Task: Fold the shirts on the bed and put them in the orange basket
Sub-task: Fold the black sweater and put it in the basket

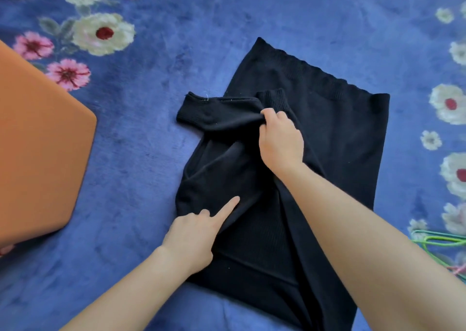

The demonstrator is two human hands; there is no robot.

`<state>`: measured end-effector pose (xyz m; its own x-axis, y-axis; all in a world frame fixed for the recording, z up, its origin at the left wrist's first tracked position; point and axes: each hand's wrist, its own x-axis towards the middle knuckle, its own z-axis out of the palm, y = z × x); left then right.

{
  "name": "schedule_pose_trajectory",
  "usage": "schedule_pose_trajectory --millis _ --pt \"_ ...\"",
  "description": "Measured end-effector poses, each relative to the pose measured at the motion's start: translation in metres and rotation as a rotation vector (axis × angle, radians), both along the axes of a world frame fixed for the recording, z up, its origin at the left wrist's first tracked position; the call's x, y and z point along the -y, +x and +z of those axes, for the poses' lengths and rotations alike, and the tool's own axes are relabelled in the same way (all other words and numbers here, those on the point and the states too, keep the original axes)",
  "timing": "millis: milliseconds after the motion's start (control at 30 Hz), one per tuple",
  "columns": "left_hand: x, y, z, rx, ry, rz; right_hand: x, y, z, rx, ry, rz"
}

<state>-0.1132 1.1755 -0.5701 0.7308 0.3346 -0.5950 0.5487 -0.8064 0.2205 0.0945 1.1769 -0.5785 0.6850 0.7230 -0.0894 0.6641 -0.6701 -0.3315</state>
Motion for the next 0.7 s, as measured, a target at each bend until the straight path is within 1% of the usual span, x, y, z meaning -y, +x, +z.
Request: schedule_pose_trajectory --millis 33,100,133,167,200,233,300,333,400,467,567,633,700 --pt "0.001 0.0 0.0 -0.041 0.007 -0.006 -0.003 0.008 0.007 -0.193 0.166 -0.228" --pt "0.004 -0.001 0.0 -0.133 0.021 -0.015 0.001 0.027 0.015 -0.535 0.572 -0.824" --pt "0.007 0.0 0.0 -0.172 0.03 -0.021 0.014 0.036 0.014 -0.655 0.682 -1.068" --pt "0.01 0.001 0.001 -0.21 0.036 -0.026 0.029 0.043 0.01 -0.766 0.703 -1.232" --pt "0.013 0.002 0.001 -0.246 0.034 -0.03 0.044 0.047 0.007 -0.851 0.678 -1.311" --pt "0.016 0.004 0.001 -0.276 0.03 -0.03 0.059 0.05 0.004 -0.901 0.624 -1.316" --pt "0.018 0.007 0.002 -0.321 0.02 -0.012 0.076 0.057 -0.004 -0.957 0.541 -1.221" --pt "0.018 0.009 0.002 -0.339 0.012 -0.015 0.077 0.061 -0.004 -0.969 0.538 -1.17" --pt "0.016 0.01 0.003 -0.38 -0.01 -0.049 0.074 0.072 0.002 -0.989 0.613 -1.115" --pt "0.01 0.01 0.012 -0.42 -0.024 -0.093 0.069 0.083 0.014 -0.969 0.76 -1.057" --pt "-0.002 0.002 0.03 -0.443 -0.082 -0.119 0.073 0.098 0.028 -0.931 0.899 -0.911" --pt "-0.006 -0.006 0.037 -0.417 -0.07 -0.152 0.084 0.104 0.028 -0.91 0.85 -0.901" --pt "0.001 -0.016 0.038 -0.421 -0.051 -0.223 0.099 0.108 0.015 -0.865 0.651 -0.954"
